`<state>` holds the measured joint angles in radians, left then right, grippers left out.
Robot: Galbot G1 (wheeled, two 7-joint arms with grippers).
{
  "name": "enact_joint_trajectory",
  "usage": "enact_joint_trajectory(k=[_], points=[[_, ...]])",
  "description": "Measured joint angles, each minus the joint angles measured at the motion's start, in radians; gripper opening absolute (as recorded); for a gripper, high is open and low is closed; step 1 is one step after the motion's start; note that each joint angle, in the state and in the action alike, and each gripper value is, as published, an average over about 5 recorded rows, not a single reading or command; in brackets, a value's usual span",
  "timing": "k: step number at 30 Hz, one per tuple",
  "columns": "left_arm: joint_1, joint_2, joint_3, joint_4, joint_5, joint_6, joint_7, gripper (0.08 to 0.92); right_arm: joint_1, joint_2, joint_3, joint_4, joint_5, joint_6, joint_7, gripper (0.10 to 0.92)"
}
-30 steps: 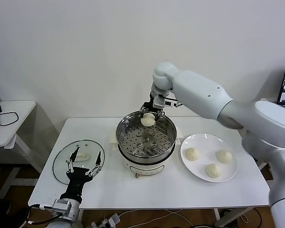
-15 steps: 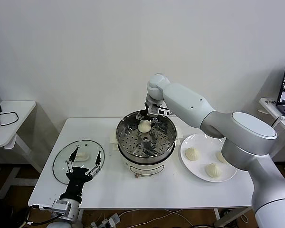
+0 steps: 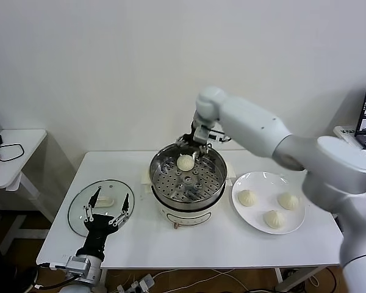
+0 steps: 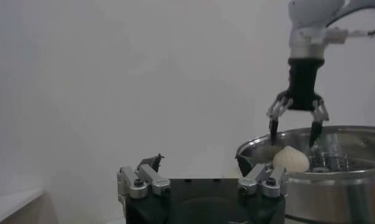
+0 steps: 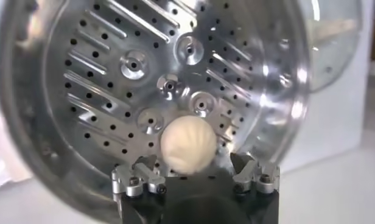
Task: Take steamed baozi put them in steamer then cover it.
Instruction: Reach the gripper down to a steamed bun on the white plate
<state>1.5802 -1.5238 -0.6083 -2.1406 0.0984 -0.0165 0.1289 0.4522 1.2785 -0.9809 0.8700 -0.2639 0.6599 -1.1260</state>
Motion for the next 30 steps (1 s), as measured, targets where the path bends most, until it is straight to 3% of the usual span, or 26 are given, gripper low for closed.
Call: enact_joint_trajectory(k=[7,13,21,30], points=[[0.003,-0.001,0.011,-0.010,0.007,0.000,-0.003,0.823,0.099,-0.215,-0.082,0.176,0.226,-0.274,-0.085,0.823],[0.012,-0.004,0.028,-0.020,0.018,-0.001,-0.005,0.823,0.110,-0.394,-0.118,0.284,0.328,-0.515,-0.133,0.823],[0.021,-0.007,0.041,-0.030,0.026,-0.004,-0.008,0.823,0.002,-0.528,-0.099,0.339,0.374,-0.705,-0.133,0.823],[0.017,-0.007,0.036,-0.021,0.029,-0.005,-0.008,0.823,-0.179,-0.538,-0.007,0.299,0.336,-0.791,-0.075,0.823]])
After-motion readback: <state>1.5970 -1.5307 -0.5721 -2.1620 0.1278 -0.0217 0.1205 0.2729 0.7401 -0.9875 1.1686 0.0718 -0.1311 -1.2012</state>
